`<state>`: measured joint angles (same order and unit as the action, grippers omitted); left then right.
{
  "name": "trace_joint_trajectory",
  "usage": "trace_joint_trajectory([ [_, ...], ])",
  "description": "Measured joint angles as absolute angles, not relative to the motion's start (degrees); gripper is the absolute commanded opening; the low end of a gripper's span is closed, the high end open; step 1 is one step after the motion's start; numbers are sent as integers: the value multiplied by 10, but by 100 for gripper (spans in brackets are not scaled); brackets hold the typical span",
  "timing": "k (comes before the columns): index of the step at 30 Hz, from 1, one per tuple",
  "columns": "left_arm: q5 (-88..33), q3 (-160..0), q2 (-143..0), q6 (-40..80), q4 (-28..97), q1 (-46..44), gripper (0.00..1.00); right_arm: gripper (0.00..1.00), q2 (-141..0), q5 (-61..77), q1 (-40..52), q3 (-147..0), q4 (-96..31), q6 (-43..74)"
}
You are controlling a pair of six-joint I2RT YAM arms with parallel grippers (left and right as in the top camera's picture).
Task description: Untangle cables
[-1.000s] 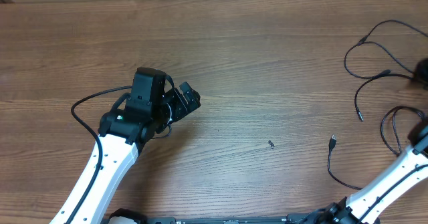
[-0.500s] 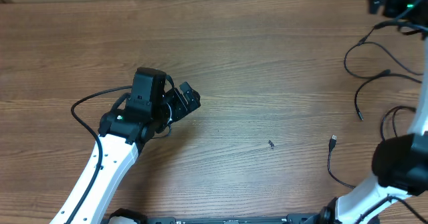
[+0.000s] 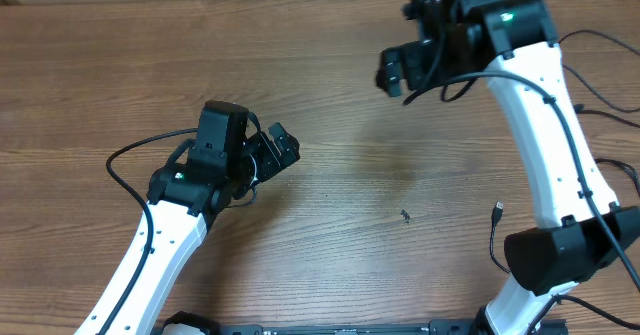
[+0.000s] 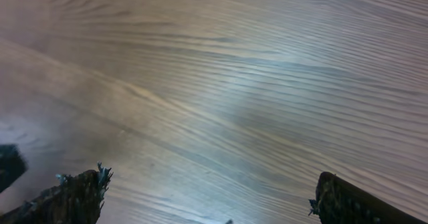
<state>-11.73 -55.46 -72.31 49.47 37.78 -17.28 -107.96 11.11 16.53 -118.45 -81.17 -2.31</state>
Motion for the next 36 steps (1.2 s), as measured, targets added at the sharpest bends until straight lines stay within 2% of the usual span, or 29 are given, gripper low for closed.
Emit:
trace_joint_trajectory([
  [6,-117,-555,-723,495,378,-173,100,100,-1080,111,201,-1185,-817,-17],
  [36,-100,-555,-723,495,391,-173,100,100,-1080,111,201,-1185,-817,-15],
])
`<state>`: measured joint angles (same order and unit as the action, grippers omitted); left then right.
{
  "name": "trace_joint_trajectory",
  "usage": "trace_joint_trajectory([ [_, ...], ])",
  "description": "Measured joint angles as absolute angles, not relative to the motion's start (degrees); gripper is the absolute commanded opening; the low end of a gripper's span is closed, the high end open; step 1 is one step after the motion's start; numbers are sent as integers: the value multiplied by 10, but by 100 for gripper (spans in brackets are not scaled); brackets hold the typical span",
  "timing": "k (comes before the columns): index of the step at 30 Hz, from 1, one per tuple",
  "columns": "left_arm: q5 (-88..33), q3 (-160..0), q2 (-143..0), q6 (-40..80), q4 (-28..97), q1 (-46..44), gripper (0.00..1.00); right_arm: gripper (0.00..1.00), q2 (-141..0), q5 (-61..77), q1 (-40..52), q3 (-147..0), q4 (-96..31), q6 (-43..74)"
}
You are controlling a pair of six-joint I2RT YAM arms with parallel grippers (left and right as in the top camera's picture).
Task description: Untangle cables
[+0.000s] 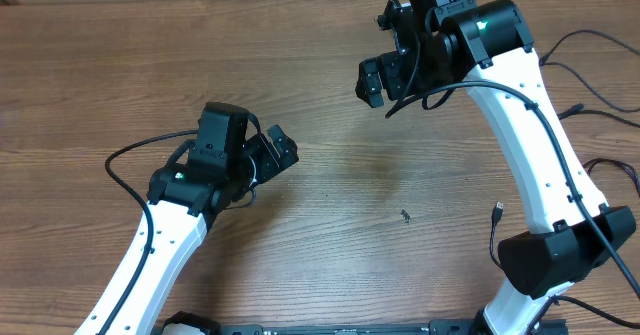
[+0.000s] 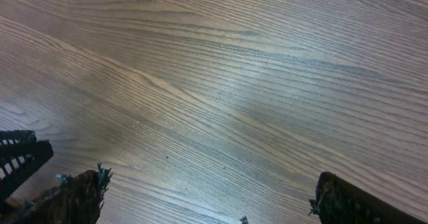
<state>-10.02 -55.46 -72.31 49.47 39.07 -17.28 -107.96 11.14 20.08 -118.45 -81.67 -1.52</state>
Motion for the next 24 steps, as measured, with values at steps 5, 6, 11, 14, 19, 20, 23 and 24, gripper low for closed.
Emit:
trace_joint_trajectory([
  [5,-41,-552,-699,495,387,-173,99,100,-1080,111,201,-1185,-817,-15],
  [6,-30,-548,-685,495,383,-173,99,100,-1080,111,201,-1185,-817,-15],
  [11,26,-473,-559,467,272,-173,100,100,-1080,111,201,-1185,-817,-15],
  [14,39,-407,-488,416,148,-173,100,100,-1080,111,201,-1185,-817,-15],
  [19,49,-268,-339,315,-71,-159,100,100,-1080,111,201,-1185,-817,-15],
  [20,50,-246,-318,308,-101,-149,100,100,-1080,111,201,-1185,-817,-15],
  [23,52,-181,-264,288,-178,-116,100,100,-1080,111,201,-1185,-817,-15],
  [24,52,-162,-243,283,-189,-103,100,100,-1080,111,201,-1185,-817,-15],
])
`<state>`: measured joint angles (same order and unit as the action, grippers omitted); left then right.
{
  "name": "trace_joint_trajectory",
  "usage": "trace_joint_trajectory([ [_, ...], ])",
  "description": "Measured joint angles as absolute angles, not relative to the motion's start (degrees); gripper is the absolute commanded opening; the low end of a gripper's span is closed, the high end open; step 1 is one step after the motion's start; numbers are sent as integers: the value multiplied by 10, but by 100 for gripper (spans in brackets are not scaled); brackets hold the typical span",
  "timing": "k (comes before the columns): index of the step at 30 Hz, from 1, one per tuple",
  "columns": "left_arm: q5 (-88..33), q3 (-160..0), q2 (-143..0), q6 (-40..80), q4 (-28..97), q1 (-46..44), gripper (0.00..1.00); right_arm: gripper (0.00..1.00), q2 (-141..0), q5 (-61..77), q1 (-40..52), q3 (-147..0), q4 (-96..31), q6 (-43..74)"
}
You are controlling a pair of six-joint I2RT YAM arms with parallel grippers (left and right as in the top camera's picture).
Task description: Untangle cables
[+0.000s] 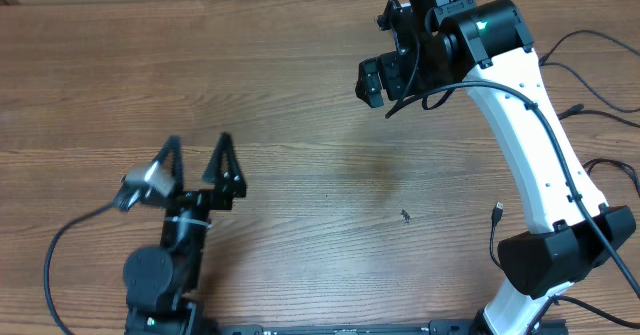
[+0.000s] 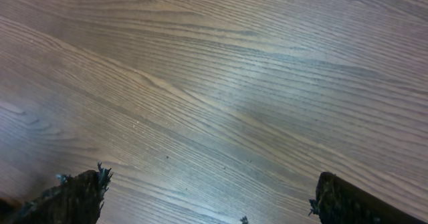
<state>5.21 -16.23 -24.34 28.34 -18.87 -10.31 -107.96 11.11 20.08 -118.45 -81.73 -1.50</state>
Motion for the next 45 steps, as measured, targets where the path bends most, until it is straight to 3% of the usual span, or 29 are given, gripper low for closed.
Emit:
trace_joint_trajectory([
  [14,49,-22,-56,143,-156,-51,100,100,-1080,111,201,-1185,-817,-15],
  [18,39,-5,-14,128,-46,-50,99,100,-1080,111,201,-1185,-817,-15],
  [23,21,-5,-8,89,44,-47,100,100,-1080,111,201,-1185,-817,-15],
  [45,11,-5,-8,53,45,-48,100,100,-1080,111,201,-1185,-817,-15],
])
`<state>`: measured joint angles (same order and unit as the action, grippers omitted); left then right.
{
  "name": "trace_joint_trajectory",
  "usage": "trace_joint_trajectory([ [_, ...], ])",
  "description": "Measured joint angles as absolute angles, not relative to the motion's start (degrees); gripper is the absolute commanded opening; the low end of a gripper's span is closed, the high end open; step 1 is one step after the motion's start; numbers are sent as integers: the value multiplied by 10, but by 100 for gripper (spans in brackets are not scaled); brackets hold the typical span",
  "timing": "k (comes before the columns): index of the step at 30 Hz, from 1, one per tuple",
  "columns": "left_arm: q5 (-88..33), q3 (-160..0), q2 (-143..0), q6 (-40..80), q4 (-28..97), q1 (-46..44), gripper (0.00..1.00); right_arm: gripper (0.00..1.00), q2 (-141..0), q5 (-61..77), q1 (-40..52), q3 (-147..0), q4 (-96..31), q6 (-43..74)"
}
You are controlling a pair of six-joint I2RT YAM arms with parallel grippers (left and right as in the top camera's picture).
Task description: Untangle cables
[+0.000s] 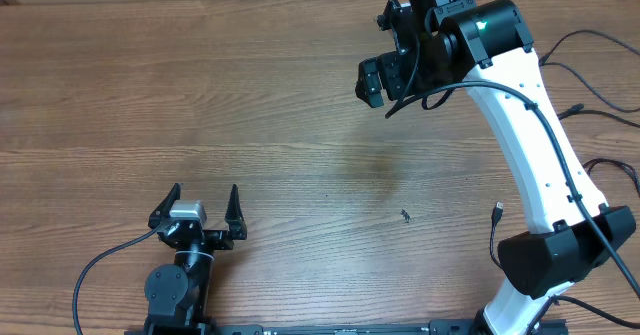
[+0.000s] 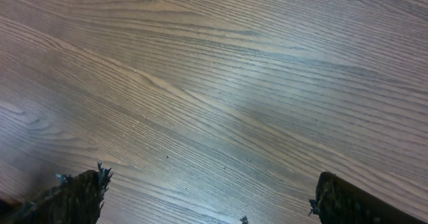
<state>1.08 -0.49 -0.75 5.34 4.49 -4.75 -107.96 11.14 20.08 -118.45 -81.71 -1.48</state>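
Black cables point(image 1: 598, 103) trail along the table's right edge, and one loose end with a small plug point(image 1: 498, 211) lies beside the right arm's base. No cable lies near either gripper. My right gripper point(image 1: 385, 53) hangs over the far middle of the table; in the right wrist view it point(image 2: 210, 198) is open, its fingertips point(image 2: 75, 196) wide apart over bare wood. My left gripper point(image 1: 200, 203) is folded back at its base near the front edge, fingers spread open and holding nothing.
The wooden table point(image 1: 200, 75) fills the view. A small dark speck point(image 1: 405, 215) lies on it right of the middle. The right arm's white links point(image 1: 540, 145) stretch from the front right corner to the far middle.
The left gripper has drawn further back toward the front edge and now sits just over its base. The right arm and the cables are unchanged.
At first the left arm reached out over the mid-left table and the right gripper hung at the far right. The right gripper then stood a little further left. After that the left arm was pulled back near its base, and now it is folded there.
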Motion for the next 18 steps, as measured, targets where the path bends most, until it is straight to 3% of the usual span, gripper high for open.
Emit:
trace_joint_trajectory([
  [18,11,-5,-8,53,45,-48,100,100,-1080,109,201,-1185,-806,-15],
])
